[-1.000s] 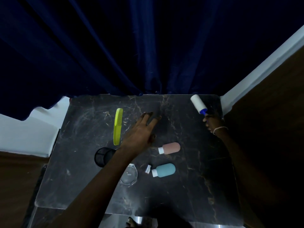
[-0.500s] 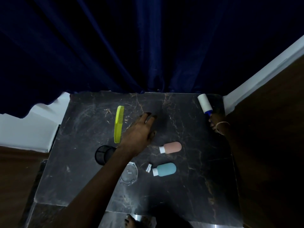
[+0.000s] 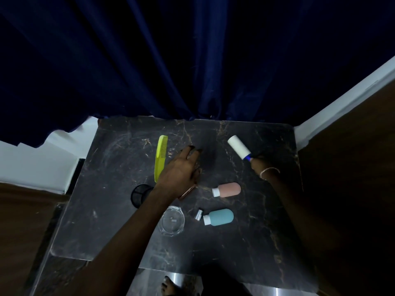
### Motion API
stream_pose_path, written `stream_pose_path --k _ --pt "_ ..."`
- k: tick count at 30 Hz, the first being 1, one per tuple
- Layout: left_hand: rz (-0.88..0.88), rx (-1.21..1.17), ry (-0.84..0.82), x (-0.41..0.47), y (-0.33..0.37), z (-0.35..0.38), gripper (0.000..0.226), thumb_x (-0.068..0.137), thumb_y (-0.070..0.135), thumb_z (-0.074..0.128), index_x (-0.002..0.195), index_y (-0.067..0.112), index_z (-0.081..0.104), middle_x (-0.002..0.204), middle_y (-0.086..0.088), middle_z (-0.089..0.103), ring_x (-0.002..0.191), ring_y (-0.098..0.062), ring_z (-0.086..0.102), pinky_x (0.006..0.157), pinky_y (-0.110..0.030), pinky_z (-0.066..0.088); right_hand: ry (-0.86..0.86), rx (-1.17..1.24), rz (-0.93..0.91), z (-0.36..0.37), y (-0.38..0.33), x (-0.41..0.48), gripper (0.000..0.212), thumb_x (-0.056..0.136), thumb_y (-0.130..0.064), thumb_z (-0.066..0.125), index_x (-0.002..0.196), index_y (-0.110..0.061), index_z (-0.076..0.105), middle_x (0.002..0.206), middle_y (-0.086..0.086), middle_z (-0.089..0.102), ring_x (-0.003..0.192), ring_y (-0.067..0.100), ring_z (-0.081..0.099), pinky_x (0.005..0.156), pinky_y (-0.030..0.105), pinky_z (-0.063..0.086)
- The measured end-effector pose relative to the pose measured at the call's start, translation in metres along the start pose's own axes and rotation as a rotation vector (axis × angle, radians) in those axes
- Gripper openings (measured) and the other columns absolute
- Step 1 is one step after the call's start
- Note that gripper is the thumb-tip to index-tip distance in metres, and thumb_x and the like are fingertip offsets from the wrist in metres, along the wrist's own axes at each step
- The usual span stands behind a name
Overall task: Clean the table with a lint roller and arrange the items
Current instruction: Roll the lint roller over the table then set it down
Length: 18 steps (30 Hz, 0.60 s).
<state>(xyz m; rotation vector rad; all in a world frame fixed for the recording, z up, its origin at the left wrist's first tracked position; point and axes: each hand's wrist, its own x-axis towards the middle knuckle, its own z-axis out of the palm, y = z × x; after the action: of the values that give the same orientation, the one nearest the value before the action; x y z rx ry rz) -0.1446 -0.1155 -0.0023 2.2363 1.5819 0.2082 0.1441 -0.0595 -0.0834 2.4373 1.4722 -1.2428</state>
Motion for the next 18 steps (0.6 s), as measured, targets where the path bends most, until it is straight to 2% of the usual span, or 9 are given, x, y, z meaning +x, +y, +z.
stream_pose_path --k 6,11,15,18 --pt "-0.005 0.010 -0.010 -0.004 -0.001 0.000 0.059 0.098 0.029 0.062 0.152 0.019 0.041 0.153 -0.008 0.041 0.131 -0.030 0.053 0.103 -0.046 0.056 0.016 -0.038 -0.020 0.020 -0.008 -0.017 0.042 0.105 -0.028 0.043 0.134 0.000 0.057 0.135 0.020 0.059 0.125 0.031 0.058 0.103 0.034 0.044" --pt "-0.003 0.012 -0.020 -0.005 0.004 0.002 0.061 0.099 0.030 0.063 0.155 0.018 0.041 0.154 -0.008 0.041 0.132 -0.031 0.054 0.102 -0.047 0.056 -0.044 -0.073 -0.099 0.033 -0.003 -0.026 0.041 0.107 -0.023 0.033 0.137 -0.002 0.053 0.141 0.017 0.053 0.131 0.029 0.052 0.112 0.036 0.037" --pt "-0.002 0.009 -0.022 -0.006 0.006 0.004 0.059 0.098 0.031 0.063 0.152 0.020 0.042 0.150 -0.006 0.044 0.128 -0.030 0.057 0.099 -0.047 0.057 0.044 -0.091 -0.080 0.024 -0.007 -0.020 0.042 0.107 -0.023 0.036 0.132 0.001 0.058 0.136 0.021 0.058 0.126 0.031 0.056 0.107 0.035 0.042" --pt "-0.004 0.029 -0.038 -0.006 0.006 0.006 0.057 0.098 0.031 0.062 0.150 0.020 0.044 0.146 -0.005 0.046 0.126 -0.030 0.058 0.098 -0.046 0.057 0.141 -0.133 -0.099 0.006 -0.003 -0.009 0.042 0.107 -0.020 0.032 0.136 0.001 0.055 0.140 0.022 0.054 0.130 0.034 0.052 0.111 0.039 0.040"
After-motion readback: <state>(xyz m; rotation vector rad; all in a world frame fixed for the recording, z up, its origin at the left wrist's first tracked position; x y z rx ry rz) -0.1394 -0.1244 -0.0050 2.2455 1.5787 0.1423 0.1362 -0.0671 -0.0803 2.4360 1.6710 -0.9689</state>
